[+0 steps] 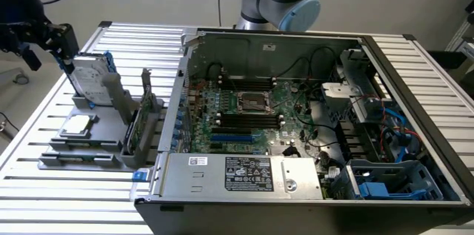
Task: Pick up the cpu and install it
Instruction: 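Pick up the cpu and move it towards the insertion slot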
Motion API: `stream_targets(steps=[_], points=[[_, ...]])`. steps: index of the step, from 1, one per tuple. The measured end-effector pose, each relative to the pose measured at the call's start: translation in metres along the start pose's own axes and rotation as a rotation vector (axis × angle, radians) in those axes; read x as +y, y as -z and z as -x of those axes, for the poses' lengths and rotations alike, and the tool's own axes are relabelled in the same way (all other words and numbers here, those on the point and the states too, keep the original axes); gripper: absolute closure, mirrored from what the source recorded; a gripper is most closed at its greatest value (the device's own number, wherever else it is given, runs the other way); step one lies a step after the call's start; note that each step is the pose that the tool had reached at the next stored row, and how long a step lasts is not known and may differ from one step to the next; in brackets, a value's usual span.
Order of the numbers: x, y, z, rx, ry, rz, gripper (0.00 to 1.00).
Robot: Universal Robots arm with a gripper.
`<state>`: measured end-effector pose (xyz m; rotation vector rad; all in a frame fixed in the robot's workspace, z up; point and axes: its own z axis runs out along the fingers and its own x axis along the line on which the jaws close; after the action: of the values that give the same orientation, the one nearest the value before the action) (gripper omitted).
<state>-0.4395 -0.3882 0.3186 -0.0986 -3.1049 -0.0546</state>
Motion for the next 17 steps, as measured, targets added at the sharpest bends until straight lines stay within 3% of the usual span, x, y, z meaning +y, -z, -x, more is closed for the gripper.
stream_targets(steps=[17], points=[[-0.0103, -0.0306, 0.001, 0.0012, 0.029, -0.0011, 0.29]])
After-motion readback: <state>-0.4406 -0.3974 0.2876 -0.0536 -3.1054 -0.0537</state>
